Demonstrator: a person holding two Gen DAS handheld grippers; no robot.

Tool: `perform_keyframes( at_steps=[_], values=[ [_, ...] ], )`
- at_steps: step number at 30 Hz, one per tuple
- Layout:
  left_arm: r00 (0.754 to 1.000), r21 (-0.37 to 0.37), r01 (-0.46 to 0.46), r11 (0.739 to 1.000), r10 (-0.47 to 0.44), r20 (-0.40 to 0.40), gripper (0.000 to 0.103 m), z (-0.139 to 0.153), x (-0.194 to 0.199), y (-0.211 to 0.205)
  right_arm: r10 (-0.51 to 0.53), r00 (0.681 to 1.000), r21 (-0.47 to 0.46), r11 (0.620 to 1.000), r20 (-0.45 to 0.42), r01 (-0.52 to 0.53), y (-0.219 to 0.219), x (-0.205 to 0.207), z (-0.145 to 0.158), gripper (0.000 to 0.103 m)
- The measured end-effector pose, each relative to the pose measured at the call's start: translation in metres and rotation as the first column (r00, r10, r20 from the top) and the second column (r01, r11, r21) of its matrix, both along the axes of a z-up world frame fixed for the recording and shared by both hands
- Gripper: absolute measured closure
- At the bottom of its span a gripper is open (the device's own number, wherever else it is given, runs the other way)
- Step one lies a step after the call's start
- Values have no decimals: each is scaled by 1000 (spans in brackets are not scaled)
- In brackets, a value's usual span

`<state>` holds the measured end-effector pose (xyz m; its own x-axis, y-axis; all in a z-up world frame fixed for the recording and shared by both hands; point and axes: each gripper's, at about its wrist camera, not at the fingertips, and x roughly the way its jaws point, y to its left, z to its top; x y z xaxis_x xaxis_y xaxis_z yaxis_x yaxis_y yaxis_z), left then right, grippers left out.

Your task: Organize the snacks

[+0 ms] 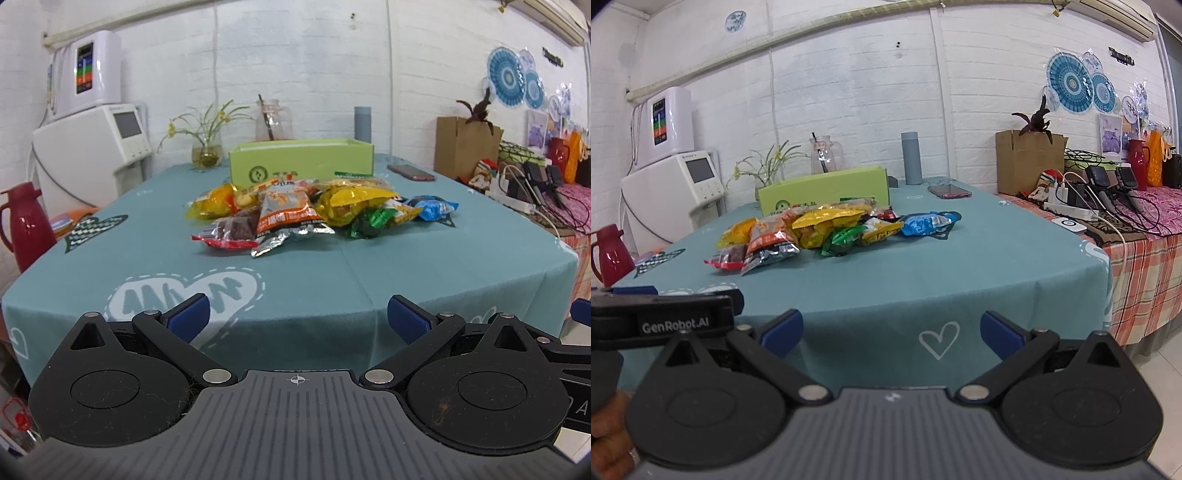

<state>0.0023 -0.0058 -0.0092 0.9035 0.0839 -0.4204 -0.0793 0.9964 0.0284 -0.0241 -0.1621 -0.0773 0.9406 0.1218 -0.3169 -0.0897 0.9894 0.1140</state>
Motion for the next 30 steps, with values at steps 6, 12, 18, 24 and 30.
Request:
perform_keyframes(
  at_steps=[6,12,18,24,30],
  values=[
    [1000,-7,-4,1000,4,-10,11,-3,2,1,4,1000,-4,1000,-7,-4,1,2,-1,2],
    [1000,-11,-5,1000,5,-14,11,-4,2,2,5,1000,-6,1000,-8,-5,2,1,-2,2],
    [1000,-19,-6,1000,5,-25,11,-5,4,3,11,1000,-12,1000,-11,-11,4,2,-3,2],
    [999,-21,-7,1000,6,-32,11,-7,5,3,10,1000,-16,1000,-13,-11,5,2,-4,2],
    [999,-19,-9,1000,8,-40,11,-8,7,2,11,1000,-21,1000,-17,-11,7,4,-5,2]
  ],
)
